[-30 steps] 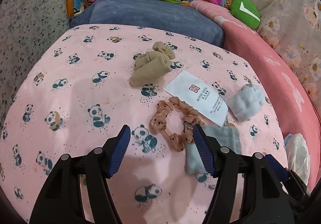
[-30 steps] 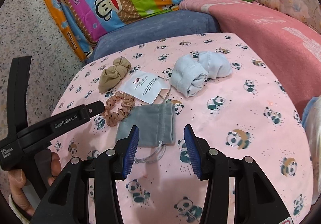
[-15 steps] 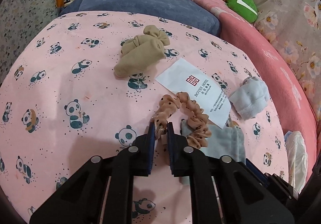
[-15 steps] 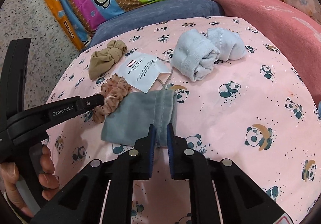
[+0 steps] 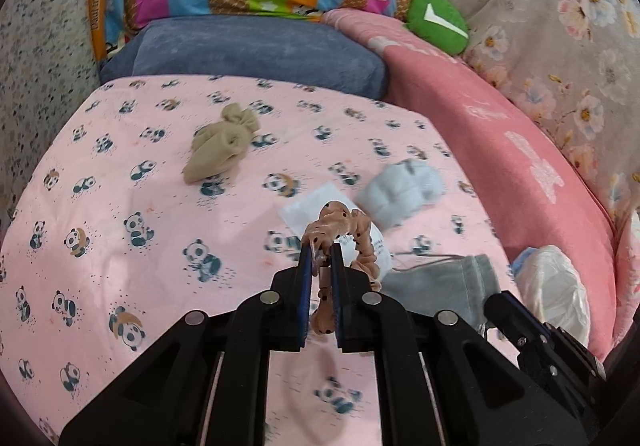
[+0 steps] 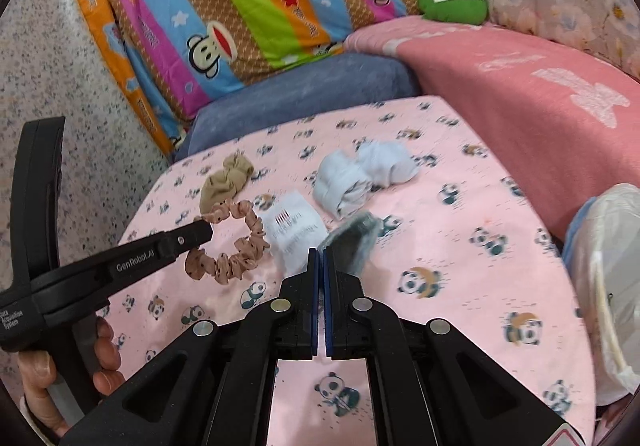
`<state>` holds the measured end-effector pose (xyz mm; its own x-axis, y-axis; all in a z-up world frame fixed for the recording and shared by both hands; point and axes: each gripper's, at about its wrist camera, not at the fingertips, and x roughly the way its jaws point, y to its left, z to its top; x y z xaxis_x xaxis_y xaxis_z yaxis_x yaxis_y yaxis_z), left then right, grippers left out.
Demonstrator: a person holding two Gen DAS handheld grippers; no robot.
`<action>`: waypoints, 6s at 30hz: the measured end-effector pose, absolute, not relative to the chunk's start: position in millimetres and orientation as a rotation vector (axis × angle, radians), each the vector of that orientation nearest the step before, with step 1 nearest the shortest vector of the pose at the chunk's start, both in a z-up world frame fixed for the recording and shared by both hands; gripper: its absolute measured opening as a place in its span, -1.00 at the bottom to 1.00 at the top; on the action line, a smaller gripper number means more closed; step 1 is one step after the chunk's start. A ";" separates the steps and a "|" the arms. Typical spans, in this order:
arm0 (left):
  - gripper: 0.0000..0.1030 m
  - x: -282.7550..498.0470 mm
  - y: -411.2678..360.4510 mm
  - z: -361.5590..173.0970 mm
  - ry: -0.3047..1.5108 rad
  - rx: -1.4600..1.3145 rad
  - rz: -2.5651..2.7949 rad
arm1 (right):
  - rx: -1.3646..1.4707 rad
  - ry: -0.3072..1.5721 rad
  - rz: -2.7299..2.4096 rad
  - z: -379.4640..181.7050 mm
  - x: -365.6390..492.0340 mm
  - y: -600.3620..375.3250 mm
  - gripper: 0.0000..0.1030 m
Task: Collect trash
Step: 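Carry the scrunchie and pouch over the white bin and open both tools, then move both tools back over the hotel card and beige cloth, then grasp the white hotel card with the right tool while the left tool grasps the beige cloth, then carry the card and beige cloth over the white bin and open both tools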
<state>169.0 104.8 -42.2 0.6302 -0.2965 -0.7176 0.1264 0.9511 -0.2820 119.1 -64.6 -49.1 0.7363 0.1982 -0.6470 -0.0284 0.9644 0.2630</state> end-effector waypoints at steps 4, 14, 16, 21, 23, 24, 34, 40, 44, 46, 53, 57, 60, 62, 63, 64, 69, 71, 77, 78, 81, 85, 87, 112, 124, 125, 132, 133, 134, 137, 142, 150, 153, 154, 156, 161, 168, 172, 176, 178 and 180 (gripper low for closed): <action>-0.83 152.8 79.0 -22.4 0.829 -0.187 -0.289 | 0.269 0.680 0.095 -27.0 102.0 -88.9 -0.96; -0.83 116.0 8.2 16.4 0.777 -0.134 -0.414 | 0.321 0.579 0.006 8.6 57.3 -156.2 -0.96; -0.83 110.7 -3.4 21.7 0.770 -0.122 -0.434 | 0.333 0.562 -0.014 14.1 48.8 -169.3 -0.96; -0.83 99.2 -35.7 30.5 0.761 -0.088 -0.479 | 0.356 0.530 -0.057 23.7 32.2 -198.8 -0.96; -0.83 95.2 -48.6 32.7 0.760 -0.074 -0.497 | 0.365 0.521 -0.072 25.6 26.4 -209.3 -0.96; -0.83 93.5 -53.9 33.5 0.760 -0.067 -0.504 | 0.370 0.516 -0.081 26.4 23.3 -215.3 -0.96; -0.83 75.5 -110.8 34.6 0.777 -0.006 -0.586 | 0.428 0.490 -0.156 25.7 -1.8 -267.0 -0.96; -0.82 68.4 -143.6 32.6 0.790 0.024 -0.630 | 0.452 0.487 -0.196 21.4 -14.4 -296.2 -0.96; -0.82 64.8 -164.9 29.9 0.806 0.044 -0.659 | 0.474 0.486 -0.220 17.4 -21.7 -313.4 -0.96; -0.82 63.8 -174.0 27.9 0.815 0.054 -0.675 | 0.483 0.487 -0.230 14.8 -24.4 -320.7 -0.96; -0.76 64.4 -199.3 22.7 0.829 0.077 -0.714 | 0.509 0.500 -0.260 4.7 -29.1 -343.0 -0.96; -0.49 63.0 -210.3 21.2 0.820 0.090 -0.723 | 0.508 0.504 -0.272 1.4 -29.2 -350.0 -0.90; 0.10 64.5 -212.0 20.9 0.821 0.076 -0.704 | 0.511 0.502 -0.284 -0.2 -29.1 -353.4 -0.79; 0.10 64.6 -211.9 20.2 0.817 0.075 -0.703 | 0.510 0.508 -0.284 -1.7 -28.0 -354.8 -0.79; 0.11 65.4 -211.8 19.6 0.819 0.077 -0.701 | 0.510 0.509 -0.287 -2.5 -27.9 -355.2 -0.78; 0.11 65.7 -211.5 18.8 0.820 0.078 -0.698 | 0.510 0.511 -0.286 -3.1 -27.7 -355.1 -0.77; 0.11 67.3 -206.6 15.6 0.823 0.080 -0.682 | 0.508 0.524 -0.278 -6.4 -25.7 -351.0 -0.67; 0.11 67.4 -203.4 14.4 0.823 0.080 -0.676 | 0.502 0.528 -0.277 -7.1 -24.5 -348.1 -0.53; 0.11 70.8 -189.5 11.9 0.832 0.064 -0.657 | 0.487 0.538 -0.264 -7.2 -21.0 -336.2 -0.43; 0.11 71.2 -186.6 11.6 0.831 0.061 -0.652 | 0.485 0.538 -0.261 -6.8 -20.6 -334.5 -0.41; 0.11 72.7 -177.2 11.7 0.831 0.048 -0.638 | 0.477 0.541 -0.252 -5.7 -18.3 -327.1 -0.36; 0.11 74.7 -162.7 11.6 0.830 0.032 -0.618 | 0.459 0.551 -0.235 -4.6 -14.5 -315.0 -0.29; 0.11 76.2 -155.9 10.9 0.832 0.024 -0.607 | 0.450 0.555 -0.225 -4.1 -12.1 -307.4 -0.24; 0.29 117.2 -21.4 -14.8 0.861 -0.113 -0.389 | 0.337 0.670 -0.070 -18.2 41.8 -194.5 0.00; 0.44 151.5 69.9 -38.1 0.876 -0.180 -0.225 | 0.290 0.774 0.024 -51.9 87.8 -133.8 0.01; 0.46 154.3 75.7 -40.0 0.878 -0.184 -0.214 | 0.289 0.783 0.028 -55.7 92.5 -130.3 0.01; 0.54 177.3 116.1 -57.5 0.886 -0.191 -0.135 | 0.295 0.844 0.041 -82.9 125.9 -113.1 0.01; 0.55 181.3 121.1 -60.4 0.890 -0.195 -0.127 | 0.296 0.851 0.042 -85.7 130.0 -111.4 0.01; 0.56 184.3 124.8 -62.9 0.891 -0.194 -0.119 | 0.294 0.861 0.044 -89.9 135.2 -108.6 0.01; 0.59 197.7 137.0 -68.8 0.892 -0.188 -0.095 | 0.282 0.880 0.049 -98.4 147.8 -102.1 0.01; 0.68 220.8 154.4 -72.1 0.880 -0.190 -0.062 | 0.279 0.904 0.056 -113.0 165.8 -93.3 0.01; 0.69 266.8 167.5 -84.2 0.885 -0.179 -0.051 | 0.238 0.913 0.073 -129.2 180.2 -74.4 -0.39; 0.60 284.1 169.7 -91.6 0.894 -0.184 -0.052 | 0.209 0.913 0.087 -129.0 182.5 -65.1 -0.51; 0.54 289.6 170.4 -94.7 0.899 -0.186 -0.054 | 0.207 0.914 0.091 -129.5 183.3 -63.5 -0.54; 0.23 297.2 171.2 -100.2 0.915 -0.189 -0.064 | 0.203 0.913 0.096 -130.4 183.9 -60.8 -0.59; -0.62 303.0 168.1 -110.4 0.948 -0.203 -0.096 | 0.206 0.912 0.104 -130.3 182.4 -58.6 -0.75; -0.81 278.7 154.4 -100.7 0.934 -0.210 -0.131 | 0.215 0.886 0.108 -118.1 170.7 -57.5 -0.82; -0.81 255.0 141.0 -90.9 0.929 -0.211 -0.159 | 0.237 0.856 0.107 -105.0 158.7 -62.4 -0.83; -0.81 226.9 121.9 -80.4 0.921 -0.200 -0.191 | 0.257 0.821 0.103 -89.4 145.5 -71.6 -0.84; -0.81 213.0 112.3 -76.5 0.918 -0.196 -0.208 | 0.266 0.803 0.100 -81.2 138.3 -77.9 -0.85; -0.81 199.8 100.3 -71.6 0.916 -0.188 -0.226 | 0.275 0.784 0.095 -72.6 129.5 -84.8 -0.85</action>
